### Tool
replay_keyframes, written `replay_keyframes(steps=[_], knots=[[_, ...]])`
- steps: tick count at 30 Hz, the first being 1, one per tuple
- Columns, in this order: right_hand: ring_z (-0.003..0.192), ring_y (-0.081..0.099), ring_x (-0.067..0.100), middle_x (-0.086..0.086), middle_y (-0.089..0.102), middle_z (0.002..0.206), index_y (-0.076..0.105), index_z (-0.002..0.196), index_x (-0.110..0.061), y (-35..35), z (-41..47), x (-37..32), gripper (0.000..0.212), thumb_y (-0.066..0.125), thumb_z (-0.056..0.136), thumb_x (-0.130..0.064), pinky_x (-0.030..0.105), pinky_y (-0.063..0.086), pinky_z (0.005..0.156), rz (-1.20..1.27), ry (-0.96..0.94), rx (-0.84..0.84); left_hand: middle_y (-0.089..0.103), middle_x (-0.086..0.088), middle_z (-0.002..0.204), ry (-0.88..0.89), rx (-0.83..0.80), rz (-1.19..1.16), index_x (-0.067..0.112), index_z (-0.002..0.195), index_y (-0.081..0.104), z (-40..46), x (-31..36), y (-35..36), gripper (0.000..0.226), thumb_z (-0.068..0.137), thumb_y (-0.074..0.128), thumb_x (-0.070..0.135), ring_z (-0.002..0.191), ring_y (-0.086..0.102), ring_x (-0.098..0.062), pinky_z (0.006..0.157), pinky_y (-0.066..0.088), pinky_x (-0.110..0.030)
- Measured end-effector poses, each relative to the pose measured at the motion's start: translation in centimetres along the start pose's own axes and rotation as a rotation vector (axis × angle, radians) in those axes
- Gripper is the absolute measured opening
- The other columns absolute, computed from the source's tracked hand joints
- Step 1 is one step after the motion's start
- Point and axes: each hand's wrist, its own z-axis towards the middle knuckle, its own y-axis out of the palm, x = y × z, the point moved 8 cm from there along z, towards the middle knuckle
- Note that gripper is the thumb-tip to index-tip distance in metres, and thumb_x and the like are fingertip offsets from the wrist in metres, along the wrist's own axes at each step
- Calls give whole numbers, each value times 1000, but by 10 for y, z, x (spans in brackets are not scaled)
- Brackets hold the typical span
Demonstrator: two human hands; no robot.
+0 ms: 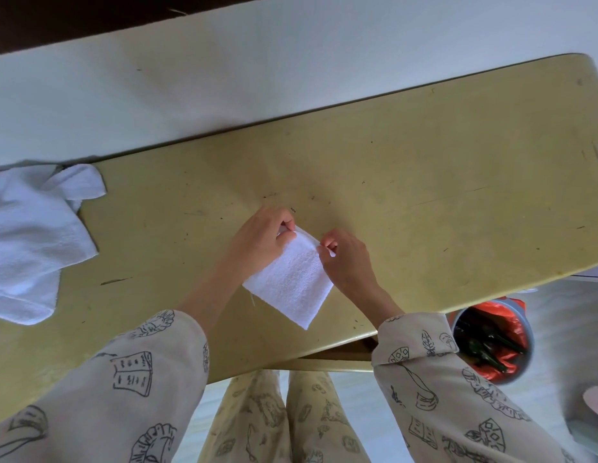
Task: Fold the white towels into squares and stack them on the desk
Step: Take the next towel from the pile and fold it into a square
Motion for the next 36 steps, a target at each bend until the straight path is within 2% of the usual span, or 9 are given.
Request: replay_keyframes(steps=[5,12,16,21,23,26,30,32,36], knots=[[89,57,23,3,63,96,59,93,-8,0,2,0,8,53,90,-14,34,45,82,-8,34,0,51,1,83,-102,28,-12,6,96,56,6,-5,4,12,93,52,17,72,49,-16,65,36,-25],[91,56,24,5,61,98,55,97,-7,2,2,-1,10,52,89,-11,36,43,88,-14,50,8,52,-2,80,-26,71,154,5,101,53,7,0,8,23,96,46,26,60,51,-21,53,36,-30],[95,54,26,6,59,103,52,104,-7,3,2,0,15,51,90,-12,37,40,91,2,65,1,62,-5,98,-1,184,129,6,112,53,1,-1,4,31,94,50,31,76,59,-21,62,38,-28],[93,55,27,8,61,101,54,99,-6,3,3,1,11,52,90,-12,38,41,89,-18,58,5,58,-4,77,-117,284,-15,5,117,51,-22,-25,2,45,87,59,38,73,54,-21,72,47,-36],[92,55,26,7,61,100,54,98,-6,3,3,0,10,51,91,-12,36,41,87,-26,57,7,61,-7,84,-81,415,112,7,113,51,-36,-28,-2,42,86,57,39,78,57,-25,75,46,-38],[91,55,27,8,61,100,54,99,-5,3,4,0,11,50,91,-11,36,41,87,-34,54,10,61,-7,98,88,552,326,15,106,47,-51,-5,0,21,89,47,26,90,54,-25,79,38,-34],[93,54,31,10,60,102,54,100,-6,4,4,1,11,49,91,-11,38,41,88,-47,59,3,54,-8,132,260,395,456,9,121,52,-57,14,40,32,94,38,18,122,48,-24,97,37,-39],[95,54,31,10,59,105,53,102,-6,5,5,-1,12,47,92,-10,38,40,89,-57,57,-10,41,-8,145,219,290,497,5,134,40,-55,5,55,43,97,32,24,135,33,-22,107,30,-44],[97,52,31,11,58,107,50,105,-6,7,5,-3,13,44,93,-7,39,39,90,-87,29,-12,22,-3,153,164,177,528,9,144,26,-48,-6,64,52,98,22,31,142,17,-17,113,18,-49]])
